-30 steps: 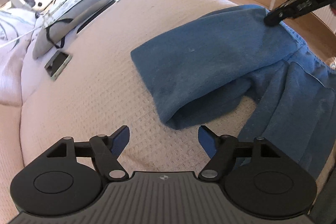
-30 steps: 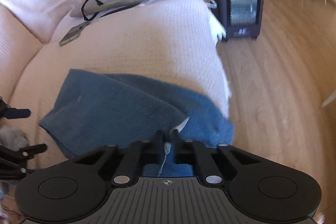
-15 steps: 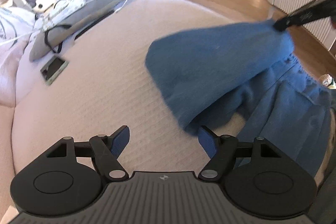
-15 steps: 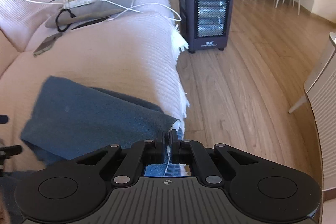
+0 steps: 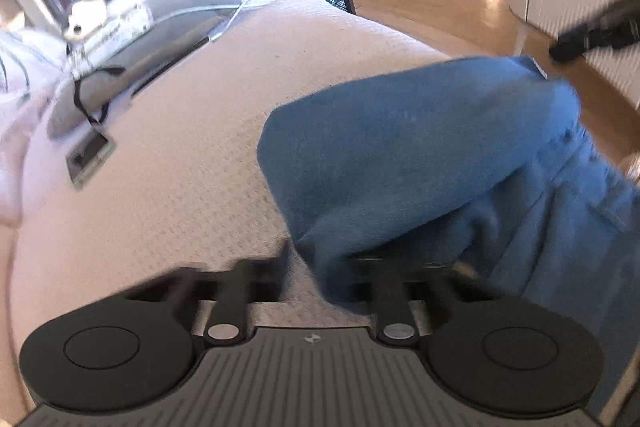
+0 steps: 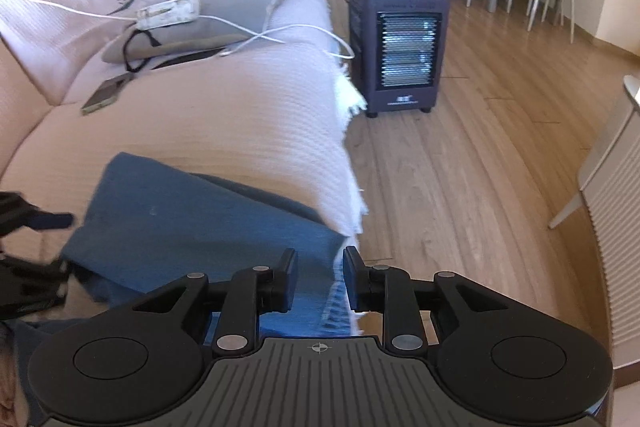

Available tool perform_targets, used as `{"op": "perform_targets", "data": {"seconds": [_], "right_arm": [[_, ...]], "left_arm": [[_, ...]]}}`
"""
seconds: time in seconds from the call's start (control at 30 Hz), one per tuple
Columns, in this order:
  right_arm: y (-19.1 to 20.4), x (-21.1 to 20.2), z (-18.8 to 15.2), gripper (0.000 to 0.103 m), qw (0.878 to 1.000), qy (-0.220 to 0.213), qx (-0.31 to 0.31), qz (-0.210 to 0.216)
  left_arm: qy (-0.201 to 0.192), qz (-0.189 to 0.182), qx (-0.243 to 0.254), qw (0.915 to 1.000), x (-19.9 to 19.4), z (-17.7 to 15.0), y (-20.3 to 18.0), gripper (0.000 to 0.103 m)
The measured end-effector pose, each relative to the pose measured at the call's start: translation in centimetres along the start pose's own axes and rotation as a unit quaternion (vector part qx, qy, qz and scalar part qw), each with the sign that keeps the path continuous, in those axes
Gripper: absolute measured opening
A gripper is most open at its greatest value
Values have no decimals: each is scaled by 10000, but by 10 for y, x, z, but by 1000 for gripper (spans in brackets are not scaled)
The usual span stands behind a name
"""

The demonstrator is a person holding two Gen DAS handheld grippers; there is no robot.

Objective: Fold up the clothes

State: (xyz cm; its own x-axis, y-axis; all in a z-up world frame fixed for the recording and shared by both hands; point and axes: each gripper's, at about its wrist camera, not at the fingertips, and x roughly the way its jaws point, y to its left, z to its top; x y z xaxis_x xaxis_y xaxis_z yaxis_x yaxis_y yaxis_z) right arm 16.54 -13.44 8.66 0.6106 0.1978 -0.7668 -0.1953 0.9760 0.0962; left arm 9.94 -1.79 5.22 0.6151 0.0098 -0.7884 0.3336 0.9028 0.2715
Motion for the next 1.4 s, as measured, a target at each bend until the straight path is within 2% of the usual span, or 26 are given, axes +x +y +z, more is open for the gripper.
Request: {"op": "perform_targets", "data": {"seconds": [0.23,0.33,0.4,0.43,0.47,0.57,0.63,0.67,0.7,0.77,0.83,0.93,1.03,1.07,1.17,1.2,1.27,1.33,1.4], "right_arm": [[31,14,-5,25,9991,78,-132,404],[46,25,-5,25,9979,245,-168,572],[57,29,-8,25,9967,352,-241,692],[62,31,-10,25,9958,402,-327,754],[68,33,-12,25,9950,444,-431,778],[75,34,-16,25,9951,453,-534,702],[71,30,-16,25,9955,445,-464,697],[67,27,-16,25,9958,436,-422,681],[64,24,-16,25,9961,428,-380,665],[54,16,-14,25,9971,350,-330,587],[44,11,-10,25,9979,272,-291,504],[30,9,-5,26,9990,233,-256,293],[24,10,-4,26,9991,230,-239,265],[23,10,-5,26,9990,230,-238,286],[19,10,-7,27,9988,228,-237,349],[18,10,-8,27,9988,228,-236,370],[17,11,-8,28,9984,211,-254,454],[16,15,-4,38,9971,146,-305,685],[15,21,3,43,9964,97,-354,762]], "left_arm": [[399,468,81,9981,-15,-10,15,4],[580,800,149,9950,-25,-27,21,5],[546,1086,188,9924,-22,-44,27,6],[509,1113,130,9924,-17,-53,31,8],[565,1075,81,9926,-10,-59,34,12],[590,1024,146,9929,-13,-57,31,13],[607,949,140,9935,-17,-55,32,26],[615,783,-13,9950,-24,-54,40,39],[623,617,-167,9960,-32,-52,47,43],[583,195,-603,9963,-49,-49,67,43],[360,-121,-1070,9935,-62,-45,87,46],[24,-69,-1471,9891,-56,-33,114,45],[72,-176,-1811,9833,-29,-18,135,41],[106,-357,-1893,9812,-21,-14,136,40],[200,-806,-2034,9756,1,-5,133,40],[230,-889,-2015,9752,6,-4,128,44],[305,-868,-1923,9770,15,-3,119,51],[345,-846,-1891,9777,22,-3,116,51],[365,-851,-1884,9777,27,-4,116,50]]}}
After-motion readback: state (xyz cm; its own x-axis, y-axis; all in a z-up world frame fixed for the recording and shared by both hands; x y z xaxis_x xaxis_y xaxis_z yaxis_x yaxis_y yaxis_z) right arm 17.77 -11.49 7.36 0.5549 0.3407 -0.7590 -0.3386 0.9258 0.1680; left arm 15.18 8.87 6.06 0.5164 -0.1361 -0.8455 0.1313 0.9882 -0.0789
